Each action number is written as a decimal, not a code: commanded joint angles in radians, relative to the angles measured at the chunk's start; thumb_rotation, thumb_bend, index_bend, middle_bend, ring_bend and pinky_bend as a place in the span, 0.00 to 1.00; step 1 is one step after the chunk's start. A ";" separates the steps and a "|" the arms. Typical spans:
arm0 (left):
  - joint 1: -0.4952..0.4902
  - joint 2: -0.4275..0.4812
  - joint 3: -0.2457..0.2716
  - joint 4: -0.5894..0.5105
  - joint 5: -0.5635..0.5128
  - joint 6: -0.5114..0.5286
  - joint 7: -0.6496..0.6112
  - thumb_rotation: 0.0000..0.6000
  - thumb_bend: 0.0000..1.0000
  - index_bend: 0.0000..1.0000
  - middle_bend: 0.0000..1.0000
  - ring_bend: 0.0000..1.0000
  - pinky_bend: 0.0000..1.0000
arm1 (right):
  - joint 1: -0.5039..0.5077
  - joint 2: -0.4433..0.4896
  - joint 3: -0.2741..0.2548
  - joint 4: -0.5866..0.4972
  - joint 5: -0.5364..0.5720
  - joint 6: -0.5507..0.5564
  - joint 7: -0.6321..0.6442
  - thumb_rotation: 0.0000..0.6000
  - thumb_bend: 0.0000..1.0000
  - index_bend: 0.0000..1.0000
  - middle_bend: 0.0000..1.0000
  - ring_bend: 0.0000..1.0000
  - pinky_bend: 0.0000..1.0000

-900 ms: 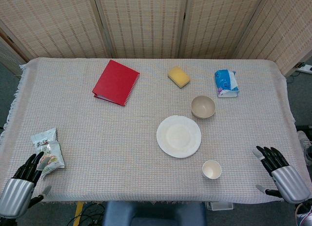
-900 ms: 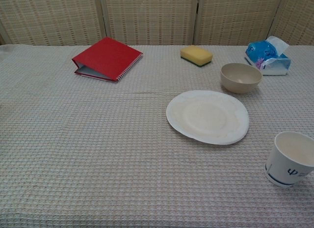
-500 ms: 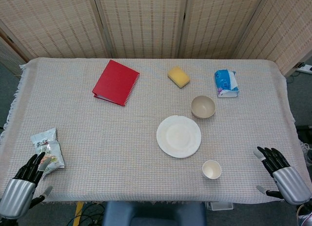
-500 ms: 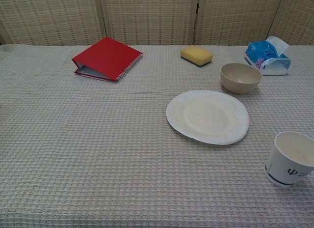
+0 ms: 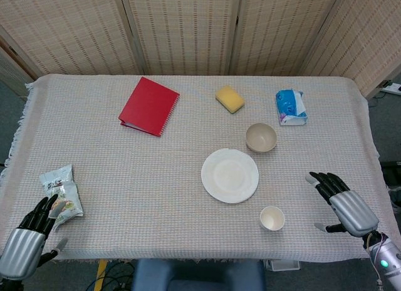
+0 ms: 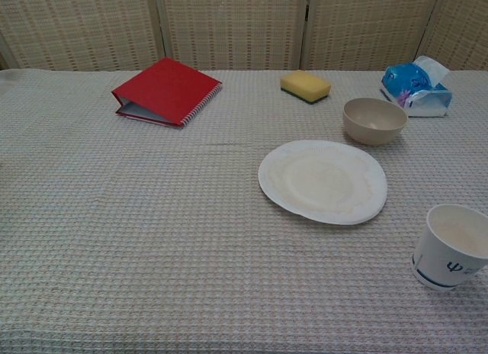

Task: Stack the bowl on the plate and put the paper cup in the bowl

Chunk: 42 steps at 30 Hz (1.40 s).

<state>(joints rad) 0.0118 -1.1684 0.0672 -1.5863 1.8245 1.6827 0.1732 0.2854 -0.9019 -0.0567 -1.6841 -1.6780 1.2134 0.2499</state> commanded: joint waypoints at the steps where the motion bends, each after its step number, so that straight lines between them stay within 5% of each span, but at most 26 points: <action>1: -0.006 0.003 -0.010 0.000 -0.027 -0.015 -0.012 1.00 0.28 0.00 0.04 0.00 0.29 | 0.188 0.078 0.111 -0.108 0.212 -0.271 0.038 1.00 0.05 0.00 0.00 0.00 0.00; 10: -0.023 0.015 -0.021 0.003 -0.071 -0.053 -0.053 1.00 0.28 0.00 0.04 0.00 0.29 | 0.391 -0.055 0.232 0.026 0.571 -0.510 -0.087 1.00 0.05 0.00 0.00 0.00 0.00; 22: -0.046 0.023 -0.042 0.009 -0.141 -0.106 -0.090 1.00 0.28 0.00 0.04 0.00 0.28 | 0.585 -0.259 0.219 0.268 0.901 -0.627 -0.310 1.00 0.05 0.00 0.00 0.00 0.00; 42: -0.088 0.007 -0.081 0.038 -0.277 -0.216 -0.088 1.00 0.28 0.00 0.04 0.00 0.28 | 0.721 -0.559 0.224 0.755 0.963 -0.891 -0.255 1.00 0.05 0.00 0.00 0.00 0.00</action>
<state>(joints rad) -0.0737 -1.1590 -0.0106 -1.5510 1.5524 1.4710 0.0827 0.9888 -1.4155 0.1598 -0.9875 -0.7020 0.3675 -0.0300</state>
